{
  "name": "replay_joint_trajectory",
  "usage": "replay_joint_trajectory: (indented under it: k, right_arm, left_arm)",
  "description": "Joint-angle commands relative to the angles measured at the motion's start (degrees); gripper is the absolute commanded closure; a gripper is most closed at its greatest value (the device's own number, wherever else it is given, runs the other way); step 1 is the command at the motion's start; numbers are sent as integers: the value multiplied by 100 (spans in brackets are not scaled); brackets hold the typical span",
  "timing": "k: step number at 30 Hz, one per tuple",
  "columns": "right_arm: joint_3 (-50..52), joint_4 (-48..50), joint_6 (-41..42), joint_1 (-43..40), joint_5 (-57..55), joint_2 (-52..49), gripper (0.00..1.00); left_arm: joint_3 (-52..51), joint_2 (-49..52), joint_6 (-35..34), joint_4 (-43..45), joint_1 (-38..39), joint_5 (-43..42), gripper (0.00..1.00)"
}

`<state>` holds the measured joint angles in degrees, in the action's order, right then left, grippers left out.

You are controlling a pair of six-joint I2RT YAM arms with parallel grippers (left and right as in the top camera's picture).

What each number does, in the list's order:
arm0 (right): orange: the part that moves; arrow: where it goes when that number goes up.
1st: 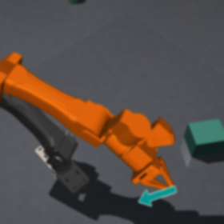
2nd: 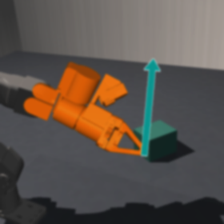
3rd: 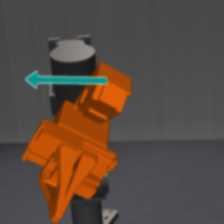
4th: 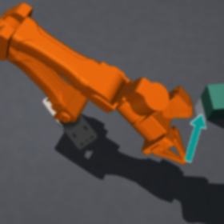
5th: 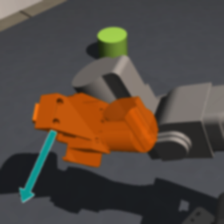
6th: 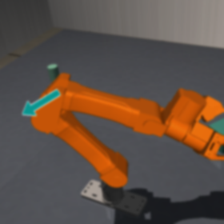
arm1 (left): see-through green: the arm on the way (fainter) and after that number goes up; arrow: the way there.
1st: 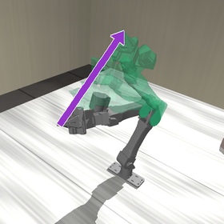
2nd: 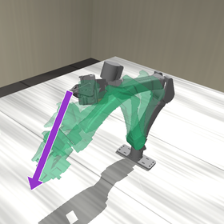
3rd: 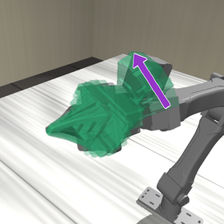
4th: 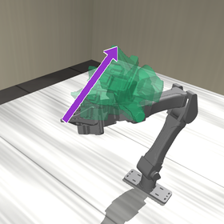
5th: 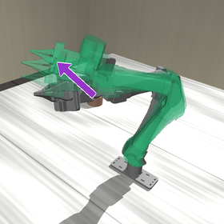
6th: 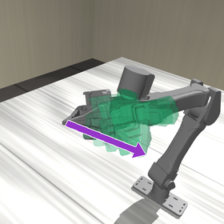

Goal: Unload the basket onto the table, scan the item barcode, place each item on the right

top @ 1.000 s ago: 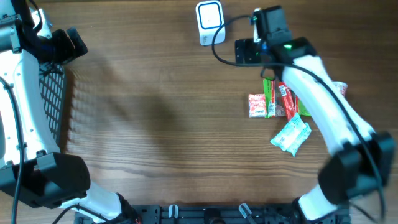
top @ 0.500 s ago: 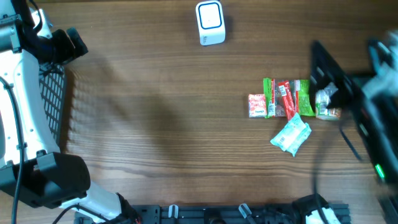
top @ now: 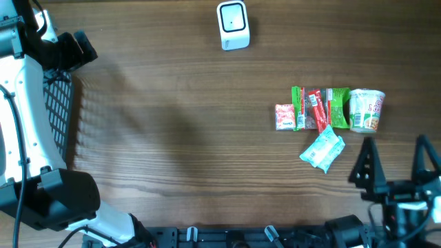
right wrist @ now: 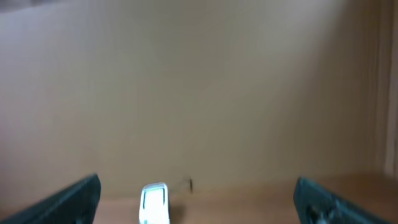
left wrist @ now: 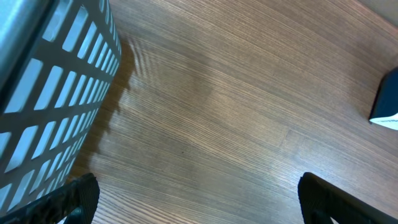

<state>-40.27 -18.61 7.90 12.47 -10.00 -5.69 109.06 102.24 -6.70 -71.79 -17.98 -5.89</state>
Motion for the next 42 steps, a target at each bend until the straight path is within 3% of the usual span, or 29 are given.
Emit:
replay_joint_trajectory:
  k: [1, 5, 9, 15, 24, 29, 42]
  right_arm:
    - [1217, 1690, 107, -144, 555, 433, 0]
    - [2559, 4052, 111, -168, 756, 549, 0]
    - [3379, 4817, 118, -168, 754, 549, 0]
    - [4002, 4317, 358, -168, 754, 549, 0]
    - [3998, 1884, 356, -308, 953, 549, 0]
    - [3998, 1873, -1054, -350, 1294, 551, 0]
    - [3998, 1873, -1091, -350, 1290, 544, 0]
  left_arm:
    - [-13, 0, 28, 4, -24, -70, 0]
    - [-13, 0, 28, 4, -24, -70, 0]
    - [-13, 0, 28, 4, -24, -70, 0]
    - [-13, 0, 28, 4, -24, -70, 0]
    - [-13, 0, 28, 4, -24, -70, 0]
    - [-13, 0, 28, 4, -24, -70, 0]
    - [-13, 0, 28, 4, -24, -70, 0]
